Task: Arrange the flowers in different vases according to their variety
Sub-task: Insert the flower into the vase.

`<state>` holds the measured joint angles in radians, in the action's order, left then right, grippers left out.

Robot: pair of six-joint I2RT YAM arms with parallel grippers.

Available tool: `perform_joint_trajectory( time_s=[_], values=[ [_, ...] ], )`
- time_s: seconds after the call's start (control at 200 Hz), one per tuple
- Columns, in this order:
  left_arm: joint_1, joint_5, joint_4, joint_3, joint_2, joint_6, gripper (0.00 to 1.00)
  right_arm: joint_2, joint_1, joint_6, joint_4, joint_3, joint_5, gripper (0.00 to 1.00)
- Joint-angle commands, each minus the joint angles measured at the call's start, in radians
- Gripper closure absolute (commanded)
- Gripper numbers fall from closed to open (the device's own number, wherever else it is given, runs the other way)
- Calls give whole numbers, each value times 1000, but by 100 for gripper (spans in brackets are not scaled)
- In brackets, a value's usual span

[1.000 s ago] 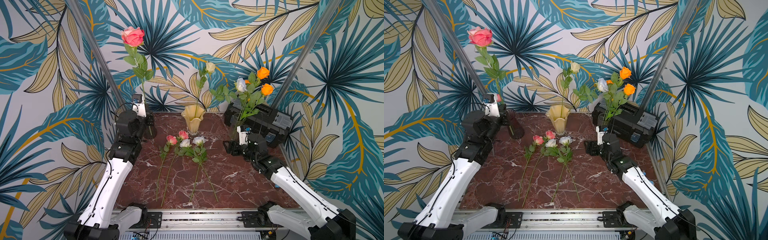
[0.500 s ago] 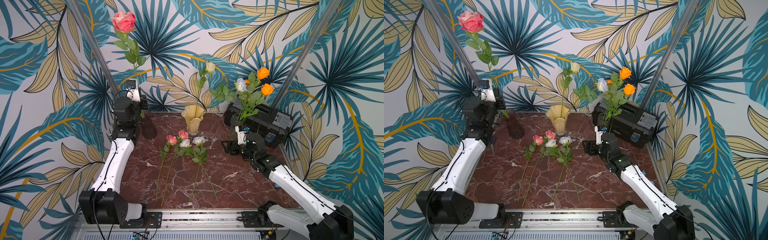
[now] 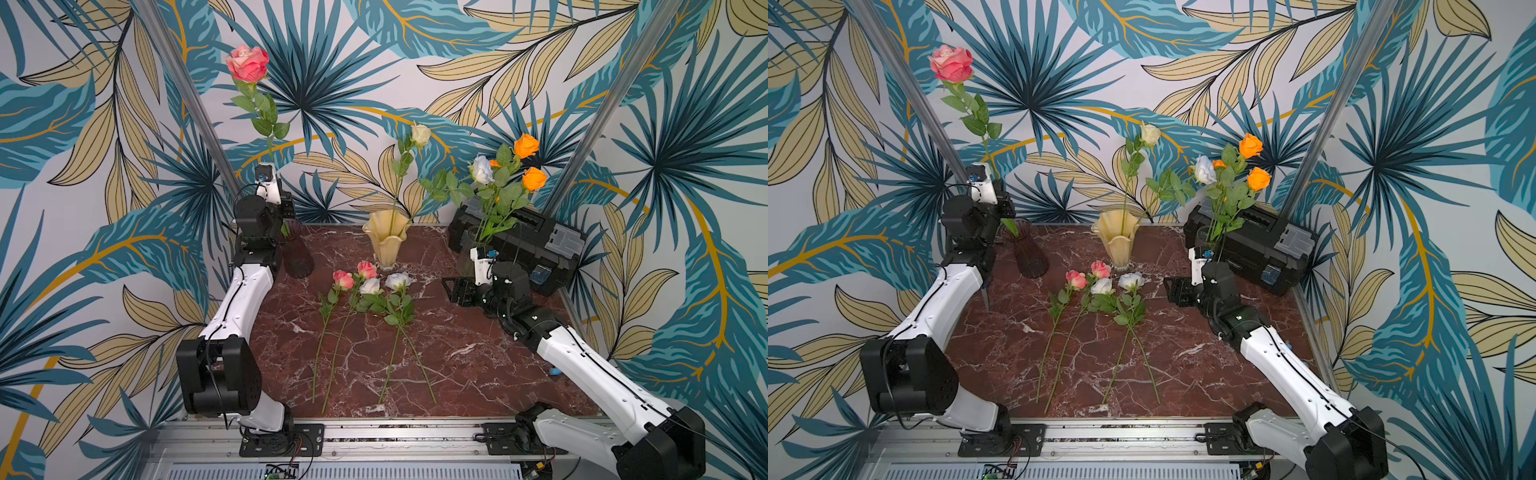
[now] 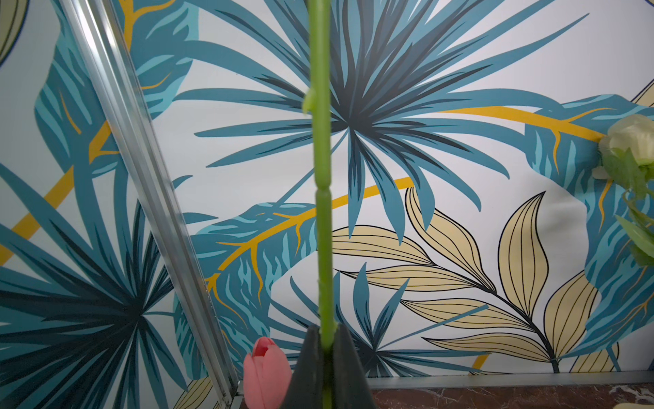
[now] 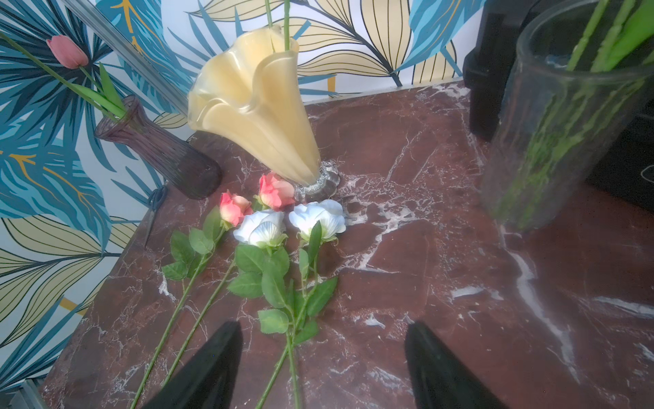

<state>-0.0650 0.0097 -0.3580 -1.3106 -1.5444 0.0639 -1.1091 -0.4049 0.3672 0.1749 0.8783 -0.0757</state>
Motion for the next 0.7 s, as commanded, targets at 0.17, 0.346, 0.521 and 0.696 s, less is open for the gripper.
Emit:
perform_joint_trajectory(
  time_s=[0.17,0.346,0.521,0.696],
  values=[
    [-9,-27,-86,132,10,-4,50,-6,-4,13,-15,13,-3,23],
    [-9,-59,-91,169,45,-33,2,-16,-4,12,-4,22,-13,23],
    [-6,-43,-25,177,118,-38,0,-33,-5,7,15,21,-26,23],
    [13,-65,86,192,232,-18,0,-44,-16,-7,34,10,-43,23]
  ],
)
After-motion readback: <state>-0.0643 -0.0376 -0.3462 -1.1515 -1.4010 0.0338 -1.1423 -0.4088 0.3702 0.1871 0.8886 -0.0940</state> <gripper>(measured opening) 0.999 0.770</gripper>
